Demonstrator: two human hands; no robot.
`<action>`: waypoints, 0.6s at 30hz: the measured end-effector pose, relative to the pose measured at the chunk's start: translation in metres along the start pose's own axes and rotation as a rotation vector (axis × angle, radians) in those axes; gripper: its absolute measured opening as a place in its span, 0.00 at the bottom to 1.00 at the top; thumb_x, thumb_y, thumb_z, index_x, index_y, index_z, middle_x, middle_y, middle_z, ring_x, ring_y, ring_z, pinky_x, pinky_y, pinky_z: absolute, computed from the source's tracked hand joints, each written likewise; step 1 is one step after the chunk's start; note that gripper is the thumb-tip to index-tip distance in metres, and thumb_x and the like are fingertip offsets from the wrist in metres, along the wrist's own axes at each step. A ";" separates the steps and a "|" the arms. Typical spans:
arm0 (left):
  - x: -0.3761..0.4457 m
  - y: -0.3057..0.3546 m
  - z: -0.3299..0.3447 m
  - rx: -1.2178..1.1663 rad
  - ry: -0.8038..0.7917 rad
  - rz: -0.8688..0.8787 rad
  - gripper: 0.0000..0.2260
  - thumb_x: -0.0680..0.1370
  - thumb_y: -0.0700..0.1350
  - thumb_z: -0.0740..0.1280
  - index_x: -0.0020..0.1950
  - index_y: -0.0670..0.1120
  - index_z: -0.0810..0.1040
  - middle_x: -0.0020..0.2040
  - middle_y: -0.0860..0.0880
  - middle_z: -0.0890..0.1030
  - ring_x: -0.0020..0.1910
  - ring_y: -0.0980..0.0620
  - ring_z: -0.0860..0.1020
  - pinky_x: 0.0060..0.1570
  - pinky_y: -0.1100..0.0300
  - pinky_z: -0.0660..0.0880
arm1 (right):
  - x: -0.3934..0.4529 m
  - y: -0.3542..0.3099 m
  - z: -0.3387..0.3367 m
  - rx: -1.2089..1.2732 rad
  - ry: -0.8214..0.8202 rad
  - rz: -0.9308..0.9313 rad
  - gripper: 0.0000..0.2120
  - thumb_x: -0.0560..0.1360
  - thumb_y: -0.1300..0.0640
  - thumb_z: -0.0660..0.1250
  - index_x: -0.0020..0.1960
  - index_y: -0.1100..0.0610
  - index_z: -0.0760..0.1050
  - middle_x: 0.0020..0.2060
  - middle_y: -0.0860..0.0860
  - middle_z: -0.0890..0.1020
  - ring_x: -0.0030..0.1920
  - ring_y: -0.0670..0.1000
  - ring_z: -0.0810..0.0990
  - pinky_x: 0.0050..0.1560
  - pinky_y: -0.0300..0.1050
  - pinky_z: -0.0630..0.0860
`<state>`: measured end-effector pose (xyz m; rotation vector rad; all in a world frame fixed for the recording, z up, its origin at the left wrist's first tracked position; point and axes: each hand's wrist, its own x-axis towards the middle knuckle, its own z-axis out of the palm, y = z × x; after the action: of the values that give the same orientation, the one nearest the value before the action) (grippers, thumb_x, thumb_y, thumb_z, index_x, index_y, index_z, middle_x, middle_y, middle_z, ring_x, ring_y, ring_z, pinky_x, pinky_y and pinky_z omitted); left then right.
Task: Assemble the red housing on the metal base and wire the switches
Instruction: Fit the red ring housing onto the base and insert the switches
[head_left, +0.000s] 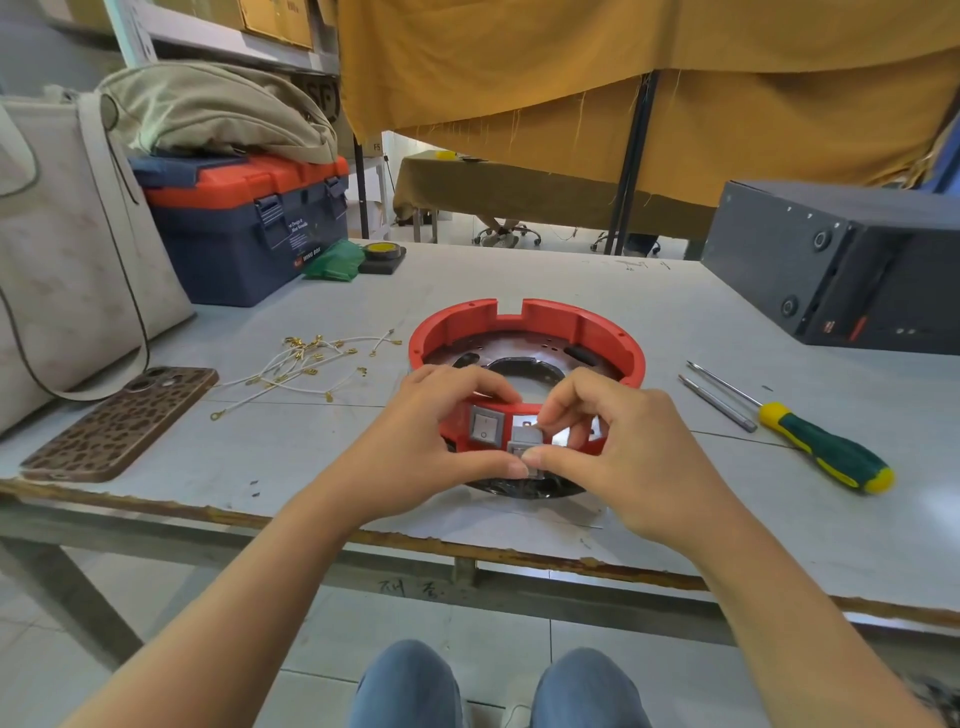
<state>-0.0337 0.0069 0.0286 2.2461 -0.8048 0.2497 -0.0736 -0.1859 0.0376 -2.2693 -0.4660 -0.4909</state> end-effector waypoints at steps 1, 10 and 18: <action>0.000 0.000 0.001 0.015 0.004 0.003 0.24 0.64 0.64 0.68 0.57 0.60 0.73 0.55 0.65 0.73 0.60 0.58 0.68 0.56 0.67 0.66 | -0.001 0.000 0.000 -0.007 0.004 0.007 0.11 0.67 0.51 0.75 0.41 0.45 0.73 0.35 0.39 0.78 0.42 0.39 0.76 0.42 0.29 0.73; -0.006 0.001 0.013 0.206 0.135 0.288 0.17 0.69 0.52 0.74 0.55 0.50 0.77 0.61 0.53 0.76 0.62 0.55 0.70 0.65 0.57 0.64 | -0.006 -0.001 0.012 0.040 0.162 0.070 0.11 0.66 0.56 0.77 0.42 0.50 0.75 0.33 0.41 0.77 0.37 0.41 0.75 0.36 0.28 0.72; -0.002 -0.002 0.021 0.414 0.229 0.407 0.11 0.72 0.50 0.71 0.49 0.45 0.80 0.57 0.48 0.80 0.56 0.47 0.78 0.61 0.46 0.69 | -0.007 -0.001 0.015 0.006 0.173 0.053 0.10 0.67 0.54 0.75 0.44 0.50 0.75 0.36 0.40 0.76 0.39 0.40 0.75 0.38 0.28 0.73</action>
<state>-0.0356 -0.0059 0.0116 2.3429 -1.1606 0.9217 -0.0776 -0.1757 0.0255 -2.2041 -0.3189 -0.6513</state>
